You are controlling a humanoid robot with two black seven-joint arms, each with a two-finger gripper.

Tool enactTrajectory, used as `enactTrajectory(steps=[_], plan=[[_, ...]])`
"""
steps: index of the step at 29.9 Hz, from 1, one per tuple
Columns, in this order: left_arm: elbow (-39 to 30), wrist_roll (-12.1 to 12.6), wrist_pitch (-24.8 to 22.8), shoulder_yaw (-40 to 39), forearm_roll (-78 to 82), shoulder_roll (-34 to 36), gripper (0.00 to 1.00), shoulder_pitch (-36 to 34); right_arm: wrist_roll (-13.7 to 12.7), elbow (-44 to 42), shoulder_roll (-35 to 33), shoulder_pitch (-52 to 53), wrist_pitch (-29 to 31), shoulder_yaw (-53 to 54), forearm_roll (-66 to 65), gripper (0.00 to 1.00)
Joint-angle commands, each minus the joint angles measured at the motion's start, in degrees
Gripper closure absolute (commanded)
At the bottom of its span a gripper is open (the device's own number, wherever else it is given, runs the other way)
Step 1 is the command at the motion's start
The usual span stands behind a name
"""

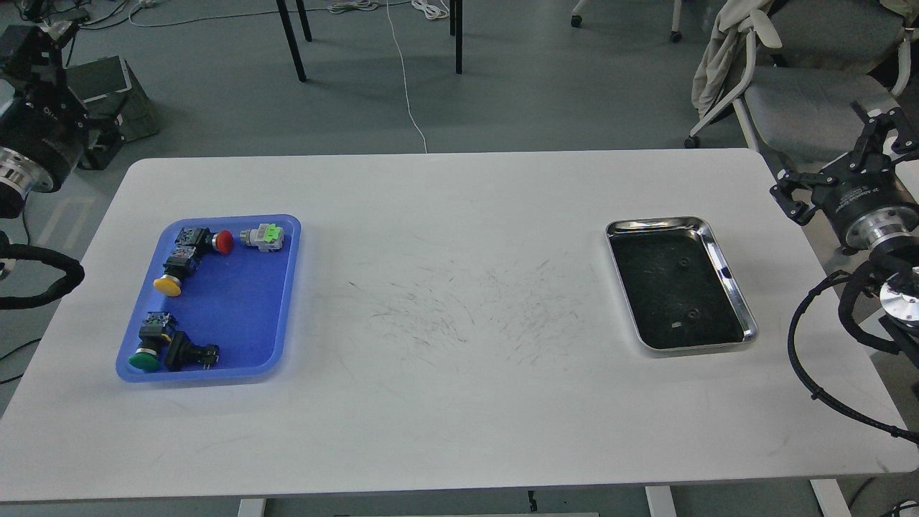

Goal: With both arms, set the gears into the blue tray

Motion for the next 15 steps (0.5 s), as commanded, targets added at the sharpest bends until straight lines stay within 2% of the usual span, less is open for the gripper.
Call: enactTrajectory(steps=[1,5,8,15], plan=[[4.3,2.2,-0.5,-0.1,-0.2,-0.7,0.02,-0.5,-0.1,-0.5,0.0,0.3,-0.8,0.0,-0.1,0.01],[6.5,2.2,-0.4,0.0,-0.3,-5.4,0.02,-3.6,-0.2,-0.6,0.1,0.9,-1.8,-0.6,-0.1,0.01],[9.4,2.1,-0.5,0.0,-0.3,-6.1,0.02,-4.3,-0.1,-0.6,0.0,1.0,-1.9,-1.3,-0.1,0.01],[9.2,1.4,-0.9,1.5,0.0,-6.6,0.02,-4.3,0.2,-0.1,-1.4,0.8,-1.8,-1.7,-0.9,0.01]])
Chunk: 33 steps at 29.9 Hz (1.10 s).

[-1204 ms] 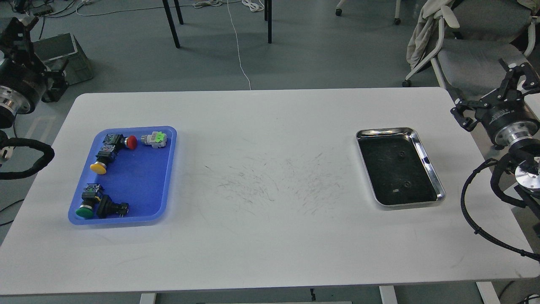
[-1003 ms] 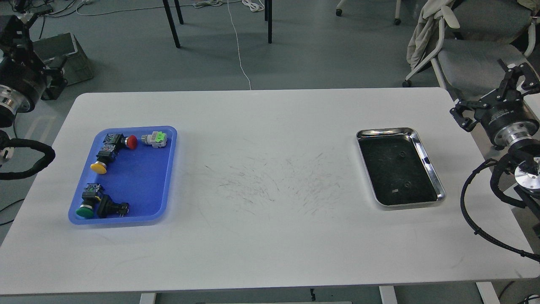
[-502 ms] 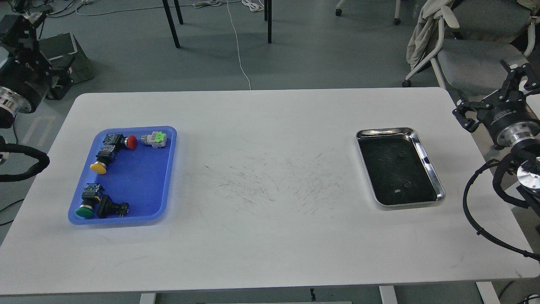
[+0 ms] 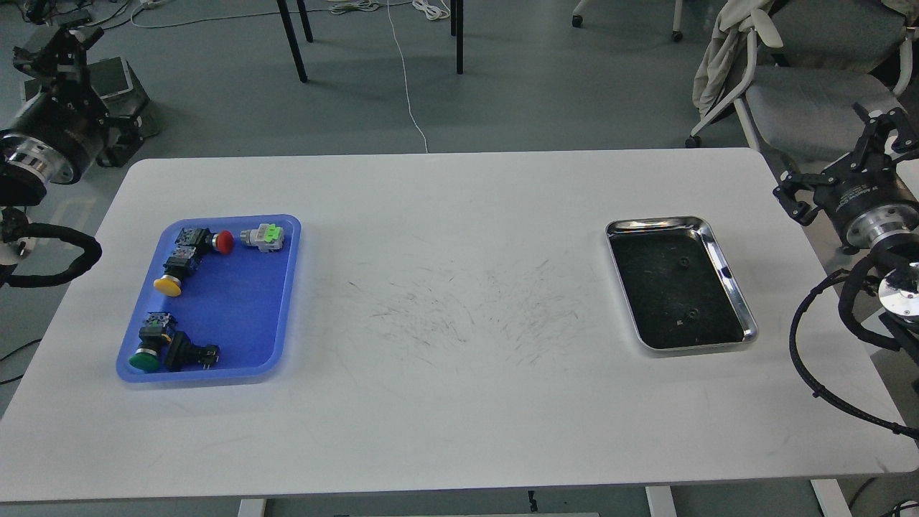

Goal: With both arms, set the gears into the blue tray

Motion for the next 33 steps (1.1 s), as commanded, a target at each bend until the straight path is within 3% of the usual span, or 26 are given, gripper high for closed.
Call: enactTrajectory(steps=[1,18,33], plan=[[-0.1,-0.3,-0.6,1.1,0.2,-0.1,0.02,-0.1,0.0,0.2,-1.3,-0.2,0.0,-0.2,-0.4,0.01],[-0.3,0.1,0.1,1.7,0.1,-0.5,0.01,-1.1,-0.6,0.5,-3.1,-0.2,-0.4,-1.9,-0.6,0.01],[-0.3,0.1,0.2,1.8,0.2,-0.6,0.01,-1.1,-2.1,2.1,-16.3,8.7,-1.1,-21.4,-2.1,0.02]])
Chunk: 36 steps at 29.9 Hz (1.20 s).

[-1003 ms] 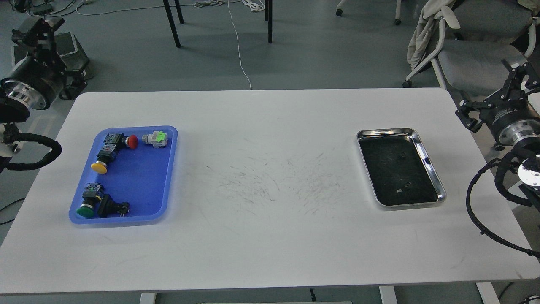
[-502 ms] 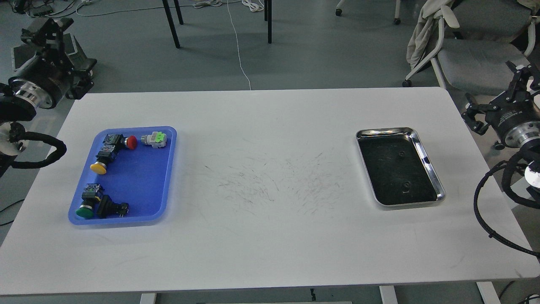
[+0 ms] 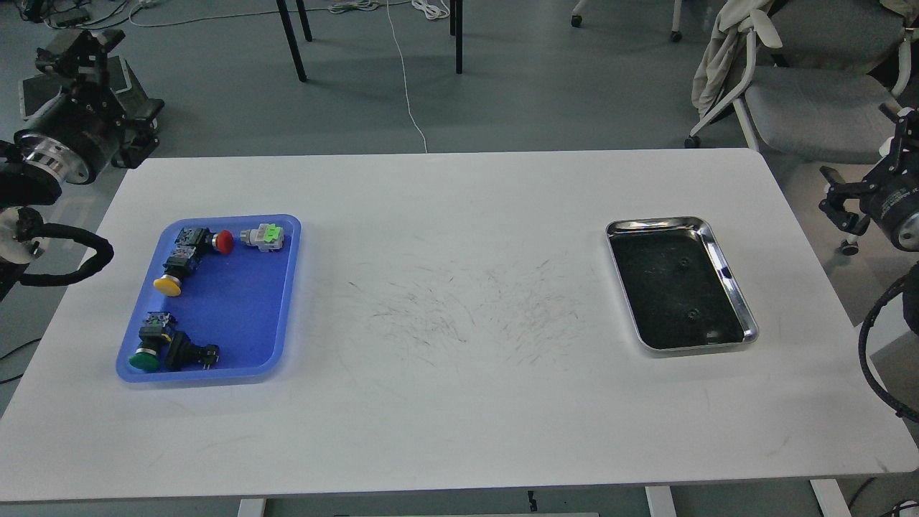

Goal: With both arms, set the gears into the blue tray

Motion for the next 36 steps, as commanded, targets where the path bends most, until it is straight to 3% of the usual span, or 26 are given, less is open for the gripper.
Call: enactTrajectory(steps=[1,12,13,18,23,31,34,36], plan=[[-0.1,0.0,0.0,0.0,0.0,0.0,0.01,-0.1,-0.1,0.1,-2.5,4.9,-0.4,-7.9,-2.2,0.02],[-1.3,0.2,0.8,0.0,0.1,0.8,0.01,-0.2,-0.3,1.5,-6.3,20.9,-5.2,-31.6,-14.6,0.06],[-1.3,0.1,0.8,0.0,0.1,0.8,0.01,-0.2,-0.3,3.0,-7.0,21.8,-3.6,-31.8,-15.6,0.01],[-1.3,0.1,0.9,0.0,0.2,1.4,0.01,-0.2,-0.7,6.6,-9.6,23.3,5.9,-32.8,-17.0,0.00],[-1.3,0.1,0.9,0.0,0.2,1.3,0.02,-0.1,-0.8,4.3,-9.5,24.5,1.3,-33.4,-16.9,0.00],[-1.3,0.0,1.0,-0.1,0.1,1.3,0.01,-0.1,0.0,2.9,-10.0,27.6,0.2,-34.6,-23.1,0.03],[-1.3,0.0,1.0,-0.1,0.0,1.3,0.01,-0.2,-1.5,2.2,-9.7,29.5,0.3,-34.9,-23.5,0.06],[-1.3,0.0,1.0,-0.1,0.0,1.3,0.01,-0.2,-4.0,2.6,-9.5,30.5,1.2,-35.0,-25.0,0.06]])
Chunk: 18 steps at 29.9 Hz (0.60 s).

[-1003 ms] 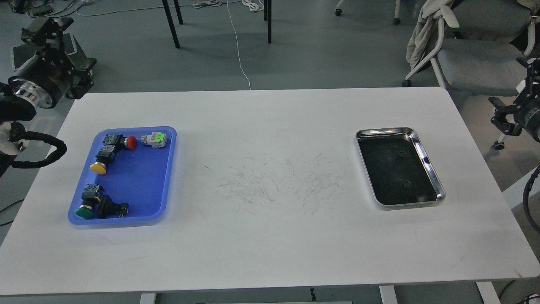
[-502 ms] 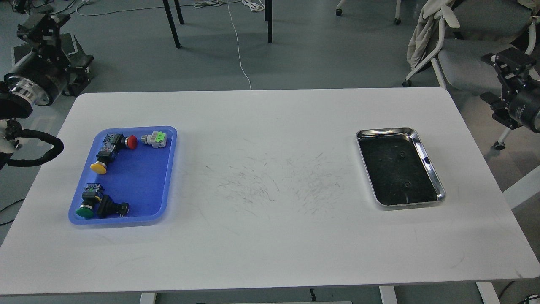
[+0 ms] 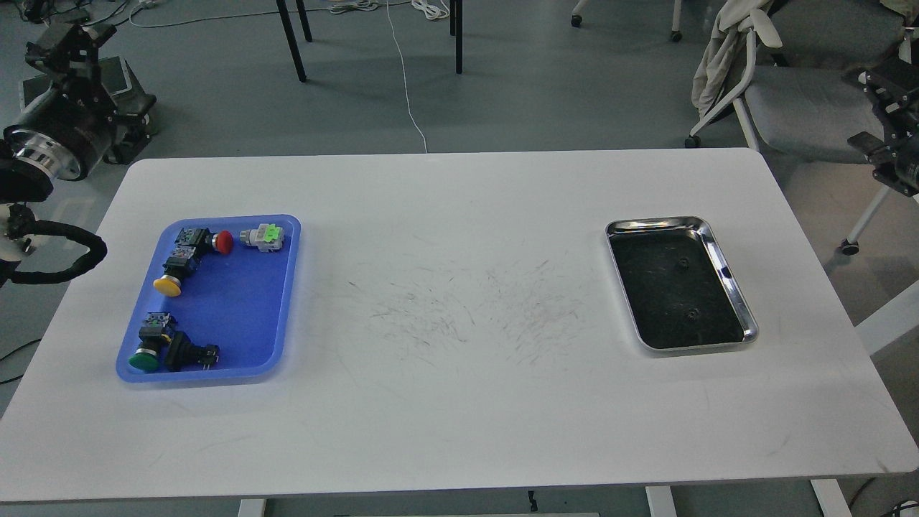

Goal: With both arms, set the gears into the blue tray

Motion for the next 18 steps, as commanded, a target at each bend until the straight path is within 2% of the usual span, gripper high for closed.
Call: enactTrajectory(steps=[1,2,4,9,18], plan=[[0.0,0.0,0.0,0.0,0.0,0.0,0.01,-0.1,-4.1,0.3,0.3,1.9,1.5,-0.1,-3.6,0.11],[0.0,0.0,0.0,0.0,0.0,0.0,0.01,-0.1,-5.0,0.2,0.4,2.2,2.6,-0.1,-5.7,0.15],[0.0,0.0,0.0,0.0,0.0,0.0,0.01,-0.1,-6.2,-0.8,0.8,2.6,6.3,-0.1,-10.8,0.16],[0.0,0.0,0.0,-0.1,0.0,0.0,0.01,-0.1,-5.5,-2.0,3.8,4.9,10.1,-0.3,-23.5,0.15],[0.0,0.0,0.0,-0.1,-0.1,0.0,0.01,-0.1,-5.4,-10.3,10.7,6.4,16.4,-3.2,-47.5,0.13]])
